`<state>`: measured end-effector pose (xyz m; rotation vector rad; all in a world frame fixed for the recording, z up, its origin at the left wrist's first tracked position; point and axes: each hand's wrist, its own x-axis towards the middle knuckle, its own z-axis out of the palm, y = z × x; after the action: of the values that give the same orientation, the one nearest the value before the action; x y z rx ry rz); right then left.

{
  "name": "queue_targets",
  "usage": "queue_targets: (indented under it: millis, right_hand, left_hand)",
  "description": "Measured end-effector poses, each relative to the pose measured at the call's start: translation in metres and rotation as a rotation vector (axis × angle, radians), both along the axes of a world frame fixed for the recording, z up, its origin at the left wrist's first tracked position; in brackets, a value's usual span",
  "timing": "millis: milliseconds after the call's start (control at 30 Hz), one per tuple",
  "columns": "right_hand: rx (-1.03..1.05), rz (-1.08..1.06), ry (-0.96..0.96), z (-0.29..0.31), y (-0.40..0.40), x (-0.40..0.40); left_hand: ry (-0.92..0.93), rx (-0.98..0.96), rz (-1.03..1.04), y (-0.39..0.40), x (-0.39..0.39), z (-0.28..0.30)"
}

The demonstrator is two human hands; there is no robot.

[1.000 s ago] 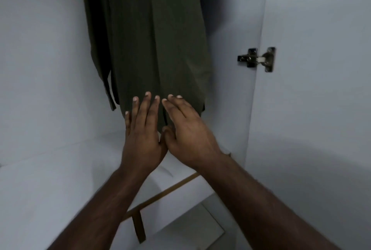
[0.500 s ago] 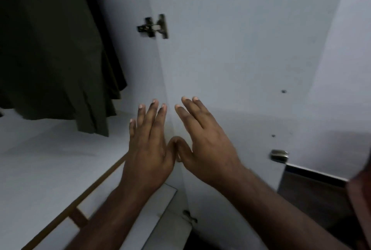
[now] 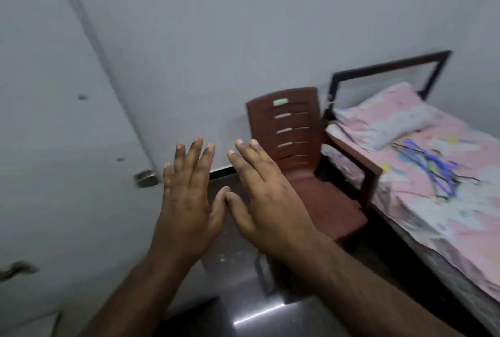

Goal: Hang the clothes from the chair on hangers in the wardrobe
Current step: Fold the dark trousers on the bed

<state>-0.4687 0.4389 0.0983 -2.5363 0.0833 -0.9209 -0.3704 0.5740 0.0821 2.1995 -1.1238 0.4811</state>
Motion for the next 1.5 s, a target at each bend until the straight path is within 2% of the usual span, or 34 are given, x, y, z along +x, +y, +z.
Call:
queue_targets:
  millis: [367,600,1133,1500]
  right_hand:
    - [-0.002,-0.507,0.074,-0.033,-0.239,-0.147]
    - [0.036,-0.812,0.108,-0.039,-0.341,-0.246]
    - [0.181,-1.369,0.167,-0.078,-0.511,-0.378]
    - [0.433,-1.612,0.237,-0.119,-0.570,-0.498]
  left_hand:
    - [0.097,0.042,-0.450,-0.296,-0.103,-0.036]
    - [0.104,0.068,-0.753,-0.446,-0.188,-0.042]
    - [0.144,0.220,-1.290,-0.703,-0.336,-0.087]
    - [0.074,0.395,-1.523,-0.796,-0.468,-0.132]
